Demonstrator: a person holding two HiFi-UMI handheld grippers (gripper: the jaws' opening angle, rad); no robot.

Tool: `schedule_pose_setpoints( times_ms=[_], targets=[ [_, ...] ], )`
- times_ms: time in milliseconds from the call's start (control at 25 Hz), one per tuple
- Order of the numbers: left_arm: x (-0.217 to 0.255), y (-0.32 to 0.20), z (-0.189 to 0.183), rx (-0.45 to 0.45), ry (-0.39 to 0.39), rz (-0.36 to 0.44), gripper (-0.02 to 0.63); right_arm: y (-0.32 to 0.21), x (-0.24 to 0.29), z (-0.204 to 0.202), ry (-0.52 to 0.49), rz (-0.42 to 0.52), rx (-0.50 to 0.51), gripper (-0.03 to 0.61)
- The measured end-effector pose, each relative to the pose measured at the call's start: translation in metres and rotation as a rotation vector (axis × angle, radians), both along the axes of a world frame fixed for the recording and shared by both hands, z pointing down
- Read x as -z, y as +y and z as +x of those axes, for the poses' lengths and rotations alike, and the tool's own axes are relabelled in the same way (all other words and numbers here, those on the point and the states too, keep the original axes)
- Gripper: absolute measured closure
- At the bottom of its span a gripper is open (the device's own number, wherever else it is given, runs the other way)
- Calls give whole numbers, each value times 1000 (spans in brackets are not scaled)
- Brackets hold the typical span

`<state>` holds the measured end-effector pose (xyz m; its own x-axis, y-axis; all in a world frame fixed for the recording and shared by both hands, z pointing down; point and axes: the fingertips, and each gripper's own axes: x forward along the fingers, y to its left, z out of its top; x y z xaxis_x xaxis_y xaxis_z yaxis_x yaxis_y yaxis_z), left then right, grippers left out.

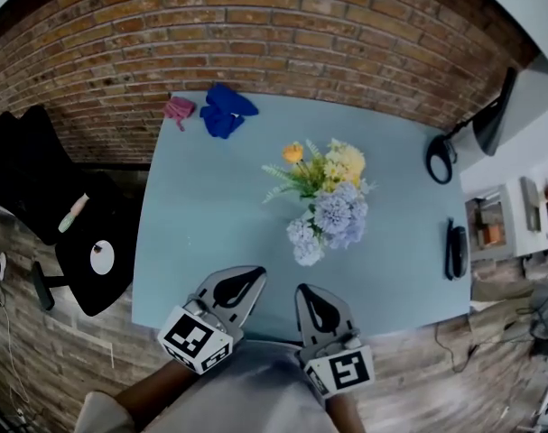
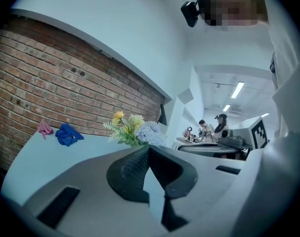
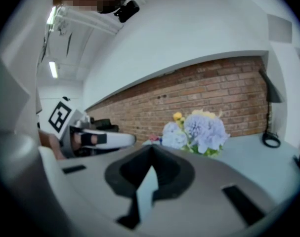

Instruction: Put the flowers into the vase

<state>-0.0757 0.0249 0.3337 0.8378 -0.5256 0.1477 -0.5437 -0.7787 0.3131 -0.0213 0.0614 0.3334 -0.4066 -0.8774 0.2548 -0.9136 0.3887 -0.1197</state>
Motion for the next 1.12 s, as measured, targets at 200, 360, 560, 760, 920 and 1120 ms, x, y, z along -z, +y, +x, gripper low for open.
schedule_pose_setpoints(
  times_ms=[200, 360, 560, 760, 920, 1120],
  targets=[
    [0, 1, -9, -2, 5, -4, 598, 0, 5, -3, 2, 2, -33, 557],
    [-3, 2, -15, -3, 9, -1, 598, 2, 6, -7, 6, -1, -33, 557],
    [0, 1, -21, -6, 5, 0, 598, 2, 9, -9, 11, 0, -51, 557],
    [2, -2, -25, -6, 11, -1, 598, 1, 12, -13, 8, 11, -55, 557],
    [7, -7, -26, 5, 21, 4, 598, 1, 13, -12, 3, 13, -60, 557],
    [31, -49, -27, 83, 73, 113, 598, -44, 31, -5, 29, 125, 33, 557]
  ],
)
